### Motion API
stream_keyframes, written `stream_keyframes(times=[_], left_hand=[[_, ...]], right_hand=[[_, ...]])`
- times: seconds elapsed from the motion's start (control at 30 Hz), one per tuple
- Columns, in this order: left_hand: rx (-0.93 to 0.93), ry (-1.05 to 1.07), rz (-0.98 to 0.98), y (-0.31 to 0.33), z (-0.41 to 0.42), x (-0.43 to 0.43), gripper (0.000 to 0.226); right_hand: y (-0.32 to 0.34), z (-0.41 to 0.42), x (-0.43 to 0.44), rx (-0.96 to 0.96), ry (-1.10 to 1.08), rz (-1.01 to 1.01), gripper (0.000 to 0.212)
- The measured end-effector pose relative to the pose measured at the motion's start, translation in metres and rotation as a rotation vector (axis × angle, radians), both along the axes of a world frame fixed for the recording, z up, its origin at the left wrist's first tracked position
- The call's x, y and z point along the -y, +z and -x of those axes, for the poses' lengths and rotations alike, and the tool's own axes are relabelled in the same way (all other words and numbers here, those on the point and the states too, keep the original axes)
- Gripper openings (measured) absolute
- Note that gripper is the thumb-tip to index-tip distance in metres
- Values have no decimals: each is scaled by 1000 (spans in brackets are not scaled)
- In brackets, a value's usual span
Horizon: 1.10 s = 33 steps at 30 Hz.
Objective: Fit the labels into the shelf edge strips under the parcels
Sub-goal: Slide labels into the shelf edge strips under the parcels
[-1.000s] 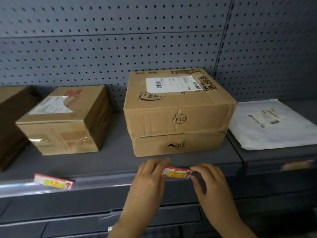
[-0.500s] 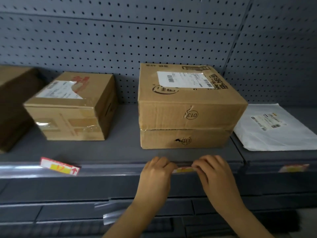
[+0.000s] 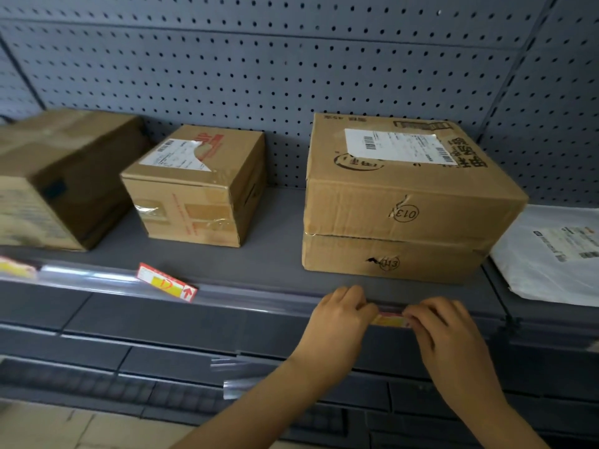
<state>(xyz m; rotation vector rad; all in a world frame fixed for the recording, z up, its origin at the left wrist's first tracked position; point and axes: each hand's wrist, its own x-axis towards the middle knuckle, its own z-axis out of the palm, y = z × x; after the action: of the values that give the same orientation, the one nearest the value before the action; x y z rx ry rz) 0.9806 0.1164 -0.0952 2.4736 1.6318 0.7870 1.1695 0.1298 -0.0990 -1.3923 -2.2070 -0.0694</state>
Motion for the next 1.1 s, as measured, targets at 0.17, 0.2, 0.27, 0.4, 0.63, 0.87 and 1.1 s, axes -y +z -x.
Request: stream_keyframes(times=[0.17,0.2,0.27,0.4,0.63,0.87,1.1], left_hand=[[-5,-14,7,-3,1,4,47],[-10,-23,-6,-3,1,6,48],[-1,-37,-34,-1,3,12,41],[19,-29,-16,4,19,27,28],[-23,102,19,14,93,51,25],[-68,325,-78,29,227,60,20],[-23,189,-142,30,321,43,15]], right_hand=[[-5,-1,4,-6,-29,18,31],[-6,-2,5,-15,-30,15,33],[-7,-1,8,-50,-32,5,40],[-7,9,15,-164,-27,-23,30],[-11,82,28,-271,173,-57,22],[0,212,42,-286,307,-11,14],[-2,317,46,-250,71,78,13]])
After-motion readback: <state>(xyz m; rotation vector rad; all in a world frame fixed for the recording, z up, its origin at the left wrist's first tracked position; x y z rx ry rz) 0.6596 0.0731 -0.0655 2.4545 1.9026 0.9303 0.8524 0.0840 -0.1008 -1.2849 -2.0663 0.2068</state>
